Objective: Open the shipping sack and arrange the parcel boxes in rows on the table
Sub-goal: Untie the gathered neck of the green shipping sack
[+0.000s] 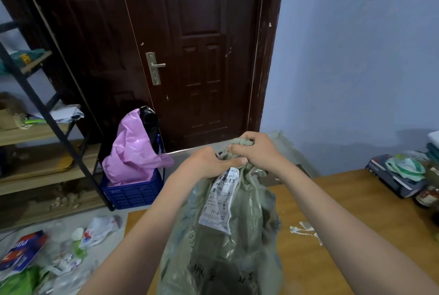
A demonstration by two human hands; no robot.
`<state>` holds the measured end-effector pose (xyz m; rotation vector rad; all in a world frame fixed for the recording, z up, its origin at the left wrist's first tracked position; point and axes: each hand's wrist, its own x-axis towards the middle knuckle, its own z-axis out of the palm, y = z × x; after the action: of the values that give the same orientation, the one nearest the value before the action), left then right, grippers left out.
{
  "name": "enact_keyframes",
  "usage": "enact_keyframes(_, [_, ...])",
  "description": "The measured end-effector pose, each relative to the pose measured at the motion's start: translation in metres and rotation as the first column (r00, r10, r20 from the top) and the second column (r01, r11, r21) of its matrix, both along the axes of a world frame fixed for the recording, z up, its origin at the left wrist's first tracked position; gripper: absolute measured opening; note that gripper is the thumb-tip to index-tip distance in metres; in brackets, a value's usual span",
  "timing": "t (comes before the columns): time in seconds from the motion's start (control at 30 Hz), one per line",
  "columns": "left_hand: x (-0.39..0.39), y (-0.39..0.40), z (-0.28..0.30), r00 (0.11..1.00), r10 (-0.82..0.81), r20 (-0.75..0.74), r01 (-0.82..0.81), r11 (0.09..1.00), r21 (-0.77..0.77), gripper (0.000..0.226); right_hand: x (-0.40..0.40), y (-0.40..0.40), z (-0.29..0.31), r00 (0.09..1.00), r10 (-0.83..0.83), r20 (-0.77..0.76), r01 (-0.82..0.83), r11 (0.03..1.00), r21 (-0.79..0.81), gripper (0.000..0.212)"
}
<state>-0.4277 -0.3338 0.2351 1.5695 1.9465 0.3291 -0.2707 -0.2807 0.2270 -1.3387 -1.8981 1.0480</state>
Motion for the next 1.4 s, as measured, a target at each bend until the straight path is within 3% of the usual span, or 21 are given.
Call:
enact_keyframes(0.07, [-0.004,0.000,-0.005,0.977,-0.031,0.211,0.024,0.999,0.038,0.098,0.003,0.002,0.002,0.999,-0.018,-0.033,0.018,1.000,-0.016,0.027])
enact_keyframes(0.13, [-0.008,-0.006,-0.013,0.886,-0.167,0.432,0.137,0.985,0.101,0.109,0.004,0.003,0.005,0.997,-0.037,-0.065,0.035,0.999,-0.032,0.026])
enact_keyframes(0.2, [-0.009,-0.013,-0.021,0.795,-0.302,0.525,0.259,0.953,0.155,0.111,0.004,0.001,0.009,0.994,-0.059,-0.094,0.054,0.997,-0.053,0.022])
enact_keyframes(0.33, [0.000,-0.013,-0.034,0.747,-0.383,0.543,0.309,0.924,0.226,0.129,0.000,-0.007,0.013,0.977,-0.102,-0.190,0.077,0.988,-0.133,0.024])
enact_keyframes(0.5, [0.014,-0.013,-0.030,0.693,-0.310,0.651,0.116,0.939,0.323,0.102,-0.007,-0.018,0.020,0.917,-0.198,-0.347,0.114,0.962,-0.248,0.022])
enact_keyframes(0.67, [0.021,-0.014,-0.018,0.682,-0.292,0.670,0.003,0.918,0.396,0.096,-0.012,-0.029,0.038,0.891,-0.211,-0.403,0.128,0.966,-0.223,0.021])
enact_keyframes(0.83, [0.026,-0.017,0.008,0.637,-0.338,0.693,-0.035,0.885,0.464,0.081,-0.012,-0.030,0.072,0.954,-0.129,-0.271,0.128,0.991,-0.023,0.031])
enact_keyframes(1.03, [0.027,-0.019,0.032,0.576,-0.366,0.731,-0.070,0.869,0.490,0.079,-0.012,-0.034,0.108,0.980,-0.092,-0.175,0.123,0.978,0.171,0.033])
enact_keyframes(1.27, [0.030,-0.019,0.038,0.555,-0.365,0.747,-0.093,0.865,0.493,0.070,-0.009,-0.032,0.111,0.973,-0.083,-0.214,0.102,0.992,0.079,0.035])
enact_keyframes(1.4, [0.029,-0.019,0.033,0.590,-0.350,0.728,-0.086,0.869,0.487,0.064,-0.006,-0.032,0.099,0.965,-0.072,-0.252,0.070,0.997,-0.020,0.033])
